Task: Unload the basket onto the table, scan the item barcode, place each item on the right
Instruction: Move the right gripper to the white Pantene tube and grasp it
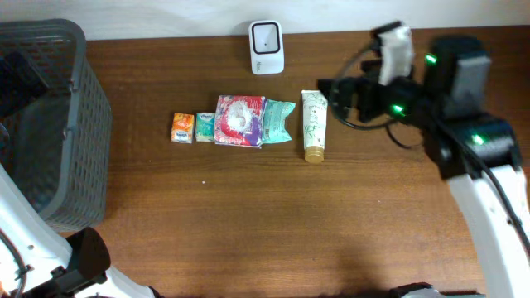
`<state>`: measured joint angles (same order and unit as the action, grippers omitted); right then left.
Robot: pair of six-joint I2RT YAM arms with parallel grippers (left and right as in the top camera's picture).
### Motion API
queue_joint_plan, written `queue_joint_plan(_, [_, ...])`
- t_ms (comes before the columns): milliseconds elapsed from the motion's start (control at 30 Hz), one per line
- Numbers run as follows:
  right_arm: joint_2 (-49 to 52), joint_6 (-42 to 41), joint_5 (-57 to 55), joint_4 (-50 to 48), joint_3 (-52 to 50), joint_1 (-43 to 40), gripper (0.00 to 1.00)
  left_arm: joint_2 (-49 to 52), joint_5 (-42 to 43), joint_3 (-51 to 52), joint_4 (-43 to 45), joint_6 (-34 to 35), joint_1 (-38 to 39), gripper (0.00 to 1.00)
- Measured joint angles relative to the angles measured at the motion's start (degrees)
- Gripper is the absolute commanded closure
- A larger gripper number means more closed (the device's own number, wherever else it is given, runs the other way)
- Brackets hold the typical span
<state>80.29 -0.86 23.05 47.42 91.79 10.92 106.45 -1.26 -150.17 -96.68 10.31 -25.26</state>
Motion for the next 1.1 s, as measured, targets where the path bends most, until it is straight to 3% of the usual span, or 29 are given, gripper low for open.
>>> queue_joint_plan(133, [17.53,3.89,-18.47,21.42,17.62,8.09,0.01,0.0,0.02,0.02,-0.02,0.02,0.0,0.01])
queue_joint_plan(267, [27.1,4.48,-16.96,22.67,19.12,8.68,0.01,0.0,0.0,0.02,0.02,0.0,0.0,0.01])
queue_joint_plan(500, [29.7,4.39,-7.96,17.97,19.1,8.68,0.01,0.0,0.02,0.02,0.0,0.0,0.0,0.01])
queue_joint_plan(567, [31.45,2.97,-10.34,17.84,18.97,8.68,0.24,0.0,0.0,0.02,0.0,0.0,0.0,0.01])
queue_joint_plan(667, [35.45,0.22,-13.6,17.68,18.82,8.68,0.29,0.0,0.0,0.02,0.02,0.0,0.0,0.01])
queue_joint_plan(733, [39.52,-0.63,-14.67,17.64,18.64,8.68,0.39,0.0,0.02,0.02,0.0,0.0,0.0,0.01])
queue_joint_plan(867, [44.37,-1.09,-15.5,17.03,18.62,8.74,0.46,0.0,0.02,0.02,0.0,0.0,0.0,0.01])
queue_joint_plan(1100, [50.4,-2.99,-22.93,19.5,18.62,8.79,0.46,0.0,0.02,0.02,0.0,0.0,0.0,0.01])
